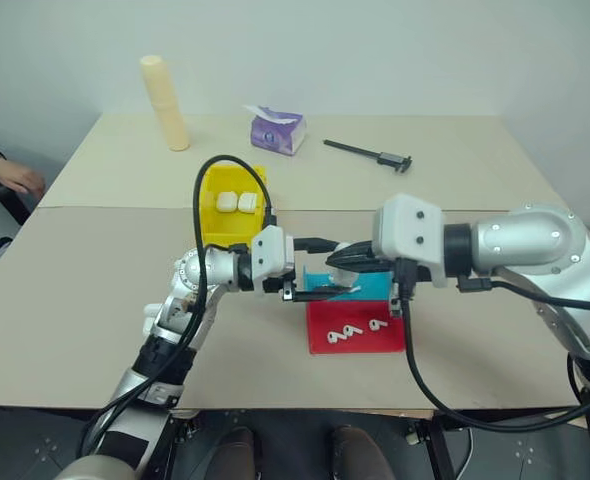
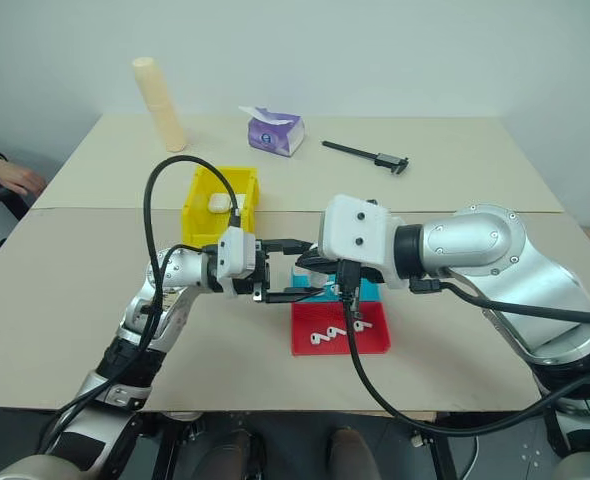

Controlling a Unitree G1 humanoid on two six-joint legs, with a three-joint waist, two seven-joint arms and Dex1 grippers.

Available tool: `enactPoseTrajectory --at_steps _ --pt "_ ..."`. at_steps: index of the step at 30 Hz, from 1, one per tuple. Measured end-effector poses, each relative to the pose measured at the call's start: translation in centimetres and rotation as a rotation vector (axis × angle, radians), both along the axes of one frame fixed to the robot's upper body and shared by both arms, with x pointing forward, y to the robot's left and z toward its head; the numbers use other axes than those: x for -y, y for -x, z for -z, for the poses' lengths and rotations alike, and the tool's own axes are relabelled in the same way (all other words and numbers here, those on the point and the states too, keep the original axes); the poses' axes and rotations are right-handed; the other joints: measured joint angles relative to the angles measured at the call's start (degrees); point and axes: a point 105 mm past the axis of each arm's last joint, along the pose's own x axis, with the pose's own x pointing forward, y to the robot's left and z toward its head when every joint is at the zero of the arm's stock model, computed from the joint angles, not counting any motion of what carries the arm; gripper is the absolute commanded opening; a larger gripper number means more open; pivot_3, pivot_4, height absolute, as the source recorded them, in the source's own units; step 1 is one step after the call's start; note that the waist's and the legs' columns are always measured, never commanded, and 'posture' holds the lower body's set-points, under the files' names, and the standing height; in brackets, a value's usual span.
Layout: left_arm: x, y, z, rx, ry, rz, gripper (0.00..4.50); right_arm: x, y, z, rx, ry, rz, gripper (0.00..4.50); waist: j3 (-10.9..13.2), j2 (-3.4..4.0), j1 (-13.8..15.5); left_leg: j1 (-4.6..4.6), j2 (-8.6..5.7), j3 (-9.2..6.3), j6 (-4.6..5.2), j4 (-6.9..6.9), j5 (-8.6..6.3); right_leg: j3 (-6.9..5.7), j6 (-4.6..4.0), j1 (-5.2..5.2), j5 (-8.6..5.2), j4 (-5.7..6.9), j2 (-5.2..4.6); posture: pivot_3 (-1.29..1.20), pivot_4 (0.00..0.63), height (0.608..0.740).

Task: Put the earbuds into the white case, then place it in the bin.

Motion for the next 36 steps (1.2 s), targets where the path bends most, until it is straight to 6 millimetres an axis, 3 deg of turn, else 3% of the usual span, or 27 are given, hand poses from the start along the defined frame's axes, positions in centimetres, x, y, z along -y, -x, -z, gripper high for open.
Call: enactPoseTrajectory --at_steps 6,9,14,16,18,20,23,27,32,36 --pt "-0.4 -0.3 -0.4 0.012 0.011 -0.035 2.8 0.0 0.7 -2.8 0.024 -0.18 -0.036 0.02 0.0 0.0 0.0 0.0 0.0 -0.01 0.0 0.0 0.0 -0.01 0.0 0.02 0.0 0.0 0.0 0.0 0.15 0.74" --pt "-1.2 -1.2 -1.0 0.022 0.058 -0.117 2.8 1.0 0.6 -4.3 0.064 -0.262 0.008 0.02 0.0 -0.01 0.1 0.01 -0.01 -0.01 0.0 0.0 0.0 -0.02 0.0 0.05 0.01 -0.01 -0.02 0.0 0.15 0.74" --pt "-3.3 -5.7 -4.5 0.065 0.23 -0.484 2.8 2.9 -0.7 -2.3 0.007 -0.29 0.156 0.02 0.0 -0.03 0.6 -0.01 -0.06 -0.05 0.02 0.02 0.02 -0.03 0.05 0.07 0.03 0.0 -0.05 0.0 0.15 0.74" --pt "-5.2 -8.2 -6.8 0.088 0.311 -0.68 2.8 3.3 -0.9 -1.2 -0.021 -0.285 0.19 0.02 0.0 -0.04 0.8 -0.01 -0.07 -0.06 0.02 0.02 0.02 -0.02 0.08 0.07 0.05 -0.04 -0.04 0.0 0.15 0.74" --pt "-6.9 -9.9 -7.7 0.133 0.322 -0.831 2.8 3.7 -1.1 -0.7 -0.03 -0.284 0.223 0.02 0.0 -0.02 0.4 0.01 -0.07 -0.03 0.06 0.01 -0.01 0.04 0.08 0.06 0.05 -0.06 -0.04 0.0 0.15 0.74" --pt "-8.2 -11.2 -6.9 0.131 0.303 -0.945 2.8 3.9 -1.3 -0.4 -0.034 -0.282 0.24 0.02 0.0 -0.03 0.3 0.0 -0.07 -0.02 0.06 0.0 -0.01 0.03 0.08 0.06 0.05 -0.07 -0.04 0.0 0.15 0.74" --pt "-10.1 -13.6 -4.1 0.049 0.231 -1.111 2.8 3.9 -1.4 0.1 -0.038 -0.265 0.254 0.02 0.0 -0.04 0.3 0.0 -0.07 -0.01 0.04 0.0 0.0 -0.02 0.08 0.05 0.05 -0.04 -0.04 0.0 0.15 0.74" --pt "-11.3 -14.5 -1.3 -0.012 0.162 -1.169 2.8 4.1 -1.6 0.3 -0.033 -0.252 0.271 0.02 0.0 -0.04 0.3 -0.1 -0.07 0.01 0.04 0.0 0.0 -0.04 0.08 -0.01 0.05 -0.09 -0.04 0.0 0.15 0.74" --pt "-11.6 -15.0 -0.9 -0.029 0.146 -1.189 4.48 4.2 -1.7 0.4 -0.03 -0.246 0.277 0.0 0.0 -0.04 0.6 -0.18 -0.08 0.09 0.03 0.01 0.01 -0.1 0.09 -0.03 0.05 -0.11 -0.06 0.0 0.15 0.74" --pt "-11.7 -15.1 -1.3 -0.019 0.15 -1.197 4.48 4.3 -1.7 0.6 -0.033 -0.238 0.287 0.0 0.0 -0.04 0.7 -0.15 -0.08 0.12 0.02 0.01 0.02 -0.11 0.08 -0.01 0.06 -0.09 -0.05 0.0 0.15 0.74"
